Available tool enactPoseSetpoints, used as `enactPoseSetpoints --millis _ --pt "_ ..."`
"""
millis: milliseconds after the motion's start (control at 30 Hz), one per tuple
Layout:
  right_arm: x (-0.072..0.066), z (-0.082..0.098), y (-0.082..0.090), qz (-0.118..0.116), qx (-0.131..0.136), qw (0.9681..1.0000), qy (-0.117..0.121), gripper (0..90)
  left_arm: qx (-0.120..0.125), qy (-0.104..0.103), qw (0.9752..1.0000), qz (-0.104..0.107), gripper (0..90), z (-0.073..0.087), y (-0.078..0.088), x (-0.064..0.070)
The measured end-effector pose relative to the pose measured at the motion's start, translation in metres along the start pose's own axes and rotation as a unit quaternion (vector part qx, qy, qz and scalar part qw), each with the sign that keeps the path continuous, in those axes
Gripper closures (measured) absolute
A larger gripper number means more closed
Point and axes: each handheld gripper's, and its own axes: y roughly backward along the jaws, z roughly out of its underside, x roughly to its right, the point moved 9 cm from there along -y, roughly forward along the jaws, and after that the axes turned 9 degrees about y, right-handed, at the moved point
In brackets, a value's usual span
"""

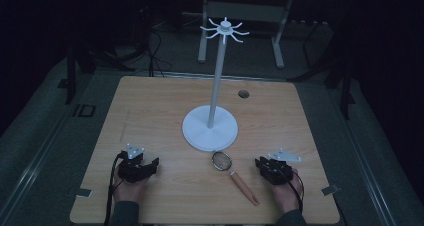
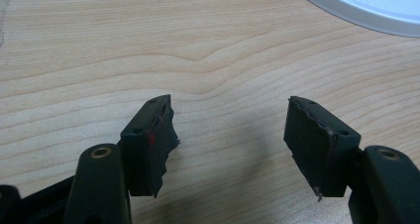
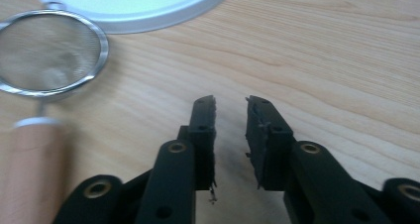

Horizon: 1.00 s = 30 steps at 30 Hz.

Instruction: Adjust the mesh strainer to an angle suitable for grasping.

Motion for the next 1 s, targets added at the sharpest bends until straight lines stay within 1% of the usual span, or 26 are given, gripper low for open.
enactPoseSetpoints --millis 100,133,167,200,267,333,400,533,667,833,900,933,1000 --pt "-0.008 0.000 0.008 -0.020 0.005 0.9998 -0.005 80.9 0.000 -0.001 1.0000 0.000 36.0 0.000 0.000 0.000" --pt "-0.008 0.000 0.008 -0.020 0.005 0.9998 -0.005 80.9 0.000 0.000 1.0000 0.000 36.0 0.000 0.000 0.000" --pt "-0.011 -0.001 0.010 -0.027 0.006 0.9996 -0.004 83.5 0.000 0.000 1.0000 0.000 36.0 0.000 0.000 0.001" --pt "-0.014 -0.001 0.013 -0.039 0.010 0.9992 -0.007 87.0 0.000 -0.001 1.0000 0.000 36.0 0.000 0.000 0.001" --pt "-0.018 -0.003 0.017 -0.052 0.013 0.9985 -0.012 89.6 -0.001 0.000 1.0000 -0.001 36.0 0.000 0.000 0.000" --pt "-0.025 -0.004 0.020 -0.072 0.019 0.9971 -0.017 89.9 0.000 0.000 1.0000 -0.001 36.0 0.000 0.000 0.000" --pt "-0.033 -0.004 0.023 -0.088 0.020 0.9959 -0.008 89.9 0.000 0.000 1.0000 -0.001 36.0 0.000 0.000 0.000" --pt "-0.045 -0.001 0.025 -0.102 0.018 0.9945 0.012 89.9 0.000 0.001 1.0000 -0.001 36.0 0.000 0.000 0.000" --pt "-0.056 0.000 0.025 -0.122 0.018 0.9922 0.021 89.9 0.000 0.001 1.0000 0.000 36.0 0.000 0.000 0.000" --pt "-0.070 -0.001 0.027 -0.139 0.023 0.9894 0.036 89.8 0.000 0.001 1.0000 0.000 36.0 0.000 0.000 0.000" --pt "-0.075 -0.001 0.028 -0.151 0.023 0.9875 0.039 89.7 0.000 0.000 1.0000 0.000 36.0 0.000 0.000 0.000" --pt "-0.076 -0.001 0.028 -0.153 0.024 0.9871 0.039 89.7 0.000 0.001 1.0000 0.000 36.0 0.000 -0.001 0.000" --pt "-0.082 0.000 0.027 -0.167 0.021 0.9848 0.044 89.6 0.000 0.001 1.0000 0.000 36.0 0.000 -0.001 0.000"
